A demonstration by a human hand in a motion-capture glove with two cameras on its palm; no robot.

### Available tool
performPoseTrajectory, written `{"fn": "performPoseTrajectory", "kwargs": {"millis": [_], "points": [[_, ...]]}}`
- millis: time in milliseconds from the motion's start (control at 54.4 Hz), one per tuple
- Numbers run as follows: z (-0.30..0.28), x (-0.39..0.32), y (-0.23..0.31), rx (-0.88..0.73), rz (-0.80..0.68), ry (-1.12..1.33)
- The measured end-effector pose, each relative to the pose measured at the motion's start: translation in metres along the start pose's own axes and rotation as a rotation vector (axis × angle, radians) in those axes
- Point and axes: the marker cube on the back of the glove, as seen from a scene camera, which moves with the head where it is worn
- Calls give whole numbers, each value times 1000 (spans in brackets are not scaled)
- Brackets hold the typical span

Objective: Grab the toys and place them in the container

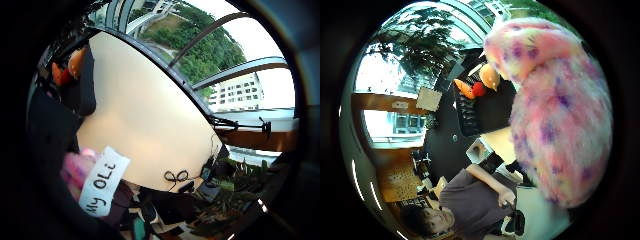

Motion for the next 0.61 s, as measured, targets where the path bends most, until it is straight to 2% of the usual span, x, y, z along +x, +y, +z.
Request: {"fn": "performPoseTrajectory", "kwargs": {"millis": [74, 147, 257, 405, 515, 607], "points": [[0, -50, -28, 0, -37, -13], [7, -100, -44, -4, -195, -80], [25, -141, -60, -29, -274, -86], [60, -188, -81, -76, -288, -43], [95, -225, -96, -231, -232, 78], [100, -215, -97, -163, -270, 72]]}}
